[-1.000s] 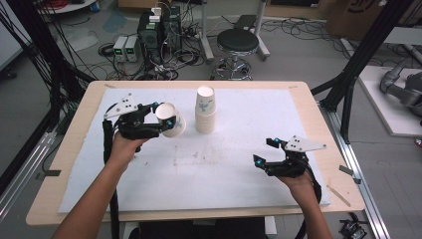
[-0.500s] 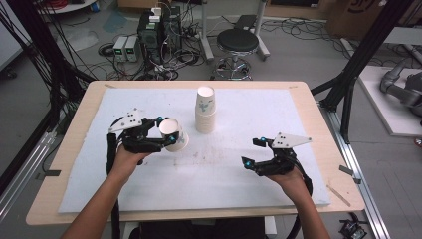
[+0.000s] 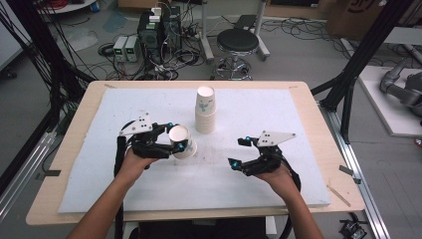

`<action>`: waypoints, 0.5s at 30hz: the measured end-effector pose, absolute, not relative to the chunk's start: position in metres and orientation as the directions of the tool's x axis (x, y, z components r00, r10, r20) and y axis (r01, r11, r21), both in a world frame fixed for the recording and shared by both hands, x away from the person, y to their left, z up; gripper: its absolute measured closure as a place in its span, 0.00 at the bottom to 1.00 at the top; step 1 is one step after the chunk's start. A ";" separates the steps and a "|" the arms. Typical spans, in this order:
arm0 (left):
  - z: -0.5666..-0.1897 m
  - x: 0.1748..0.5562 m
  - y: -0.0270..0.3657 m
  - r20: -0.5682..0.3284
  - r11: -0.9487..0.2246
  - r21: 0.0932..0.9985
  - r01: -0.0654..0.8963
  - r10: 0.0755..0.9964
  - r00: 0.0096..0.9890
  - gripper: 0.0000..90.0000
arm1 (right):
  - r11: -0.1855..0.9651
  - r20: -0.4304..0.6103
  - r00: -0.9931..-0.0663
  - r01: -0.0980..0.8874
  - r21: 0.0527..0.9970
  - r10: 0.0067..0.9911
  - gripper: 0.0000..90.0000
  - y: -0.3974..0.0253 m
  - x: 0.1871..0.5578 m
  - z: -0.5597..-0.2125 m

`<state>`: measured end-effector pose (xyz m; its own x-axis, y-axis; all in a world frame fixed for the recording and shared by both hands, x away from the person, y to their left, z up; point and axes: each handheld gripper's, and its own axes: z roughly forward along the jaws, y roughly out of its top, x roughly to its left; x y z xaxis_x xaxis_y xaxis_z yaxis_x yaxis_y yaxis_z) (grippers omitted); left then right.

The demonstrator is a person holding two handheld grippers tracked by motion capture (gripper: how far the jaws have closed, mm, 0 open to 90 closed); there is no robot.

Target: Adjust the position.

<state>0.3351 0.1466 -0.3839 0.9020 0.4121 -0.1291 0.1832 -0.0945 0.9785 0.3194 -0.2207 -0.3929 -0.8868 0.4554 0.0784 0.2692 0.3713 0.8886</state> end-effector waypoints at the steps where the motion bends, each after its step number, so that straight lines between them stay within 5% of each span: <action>1: -0.385 0.334 0.143 -0.136 -0.096 0.977 0.190 0.403 0.905 0.38 | 0.377 0.084 -0.894 0.269 0.886 0.440 0.20 -0.216 0.317 -0.394; 15: -0.388 0.329 0.118 -0.145 -0.113 0.976 0.186 0.296 0.944 0.38 | 0.340 0.082 -0.929 0.213 0.916 0.361 0.20 -0.203 0.310 -0.396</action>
